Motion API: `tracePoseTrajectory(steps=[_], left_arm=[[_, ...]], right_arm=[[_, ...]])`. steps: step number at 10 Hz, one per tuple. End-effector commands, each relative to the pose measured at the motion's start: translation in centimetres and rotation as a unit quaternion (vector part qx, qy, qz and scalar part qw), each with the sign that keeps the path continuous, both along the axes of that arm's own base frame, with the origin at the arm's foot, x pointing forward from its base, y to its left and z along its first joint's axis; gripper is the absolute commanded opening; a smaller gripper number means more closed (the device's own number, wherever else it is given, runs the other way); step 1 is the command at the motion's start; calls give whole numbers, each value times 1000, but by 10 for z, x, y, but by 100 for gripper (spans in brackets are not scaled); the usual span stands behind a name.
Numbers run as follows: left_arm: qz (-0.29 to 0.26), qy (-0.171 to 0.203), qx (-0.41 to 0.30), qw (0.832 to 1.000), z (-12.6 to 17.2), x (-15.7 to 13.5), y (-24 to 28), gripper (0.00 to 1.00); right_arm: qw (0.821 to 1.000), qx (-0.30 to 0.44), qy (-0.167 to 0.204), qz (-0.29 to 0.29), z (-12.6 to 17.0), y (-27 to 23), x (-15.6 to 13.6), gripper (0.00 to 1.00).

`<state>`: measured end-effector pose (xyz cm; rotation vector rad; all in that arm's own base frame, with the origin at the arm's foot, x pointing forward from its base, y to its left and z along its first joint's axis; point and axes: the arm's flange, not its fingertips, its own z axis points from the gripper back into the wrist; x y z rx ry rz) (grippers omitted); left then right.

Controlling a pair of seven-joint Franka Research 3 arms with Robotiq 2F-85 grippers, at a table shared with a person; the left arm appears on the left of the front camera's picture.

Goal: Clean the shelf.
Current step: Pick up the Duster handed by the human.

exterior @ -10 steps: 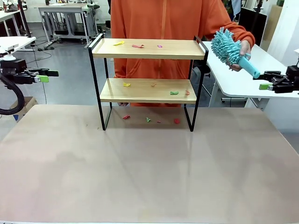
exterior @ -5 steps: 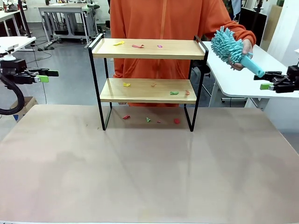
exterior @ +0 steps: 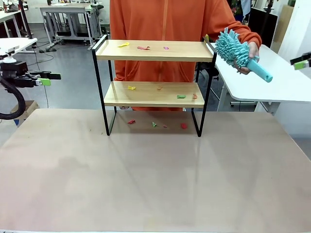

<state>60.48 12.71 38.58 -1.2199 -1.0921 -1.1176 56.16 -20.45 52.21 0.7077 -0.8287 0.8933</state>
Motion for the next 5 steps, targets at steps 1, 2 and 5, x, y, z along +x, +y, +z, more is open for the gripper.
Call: tracePoseTrajectory(steps=[1, 2, 5], left_arm=[[-3, -8, 4, 1000, 0, -1, 1, 100], [-3, -8, 4, 1000, 0, -1, 1, 100], [-3, -8, 4, 1000, 0, -1, 1, 100]], right_arm=[[993, -76, 63, -70, 24, 41, -1, 100], [989, -104, 41, -99, 46, 58, -9, 100], [964, -158, 27, -211, 81, 120, -32, 100]])
